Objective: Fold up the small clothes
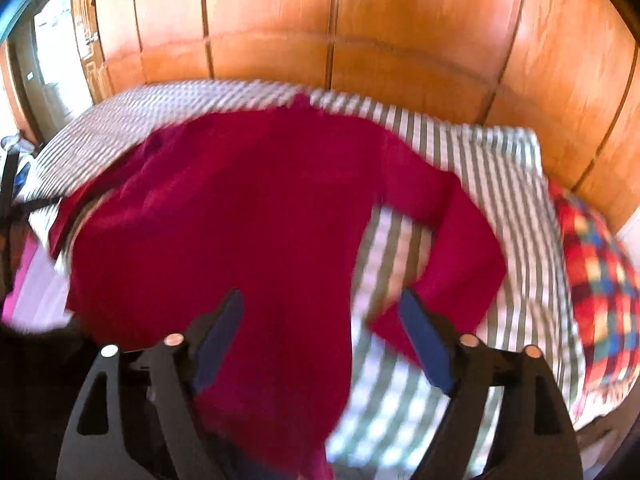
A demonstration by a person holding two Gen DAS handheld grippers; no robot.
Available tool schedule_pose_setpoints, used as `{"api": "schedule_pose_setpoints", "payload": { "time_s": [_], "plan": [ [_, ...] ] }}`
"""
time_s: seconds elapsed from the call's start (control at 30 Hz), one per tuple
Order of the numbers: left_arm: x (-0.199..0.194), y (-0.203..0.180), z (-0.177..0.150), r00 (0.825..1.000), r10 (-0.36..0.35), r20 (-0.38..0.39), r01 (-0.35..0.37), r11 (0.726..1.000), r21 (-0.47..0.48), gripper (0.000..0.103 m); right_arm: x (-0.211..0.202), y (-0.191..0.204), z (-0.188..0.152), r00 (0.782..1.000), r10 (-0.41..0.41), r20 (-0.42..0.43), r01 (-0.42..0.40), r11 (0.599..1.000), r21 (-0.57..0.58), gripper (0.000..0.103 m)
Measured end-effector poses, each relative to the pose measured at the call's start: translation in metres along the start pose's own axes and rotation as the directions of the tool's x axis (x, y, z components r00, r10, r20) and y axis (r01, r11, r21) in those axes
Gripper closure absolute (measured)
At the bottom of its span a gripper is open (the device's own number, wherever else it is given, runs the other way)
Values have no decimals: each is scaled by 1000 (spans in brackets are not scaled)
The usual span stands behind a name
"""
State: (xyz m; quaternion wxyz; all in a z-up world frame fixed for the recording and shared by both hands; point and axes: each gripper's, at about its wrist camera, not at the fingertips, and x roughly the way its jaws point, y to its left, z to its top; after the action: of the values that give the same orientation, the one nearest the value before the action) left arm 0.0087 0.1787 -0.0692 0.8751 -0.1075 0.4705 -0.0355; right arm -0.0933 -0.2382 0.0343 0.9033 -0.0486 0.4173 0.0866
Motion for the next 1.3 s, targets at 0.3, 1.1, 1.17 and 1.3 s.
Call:
{"api": "schedule_pose_setpoints", "payload": {
  "time_s": [0.3, 1.1, 1.17, 1.3],
  "plan": [
    [-13, 24, 39, 995, 93, 40, -94, 995, 20, 91, 84, 64, 42, 995, 96, 5, -96, 995, -26, 19],
    [67, -19, 195, 991, -34, 128, 26, 998, 61, 32, 174, -47, 147, 997, 64, -39, -60, 992, 107, 20],
    [91, -56, 199, 994, -73, 83, 60, 987, 146, 32, 197, -59, 171, 998, 26, -61, -21, 996, 88, 20],
    [148, -93, 214, 996, -93, 3, 90, 971, 222, 33, 239, -73, 203, 993, -12, -115, 15, 999, 30, 20]
  ]
}}
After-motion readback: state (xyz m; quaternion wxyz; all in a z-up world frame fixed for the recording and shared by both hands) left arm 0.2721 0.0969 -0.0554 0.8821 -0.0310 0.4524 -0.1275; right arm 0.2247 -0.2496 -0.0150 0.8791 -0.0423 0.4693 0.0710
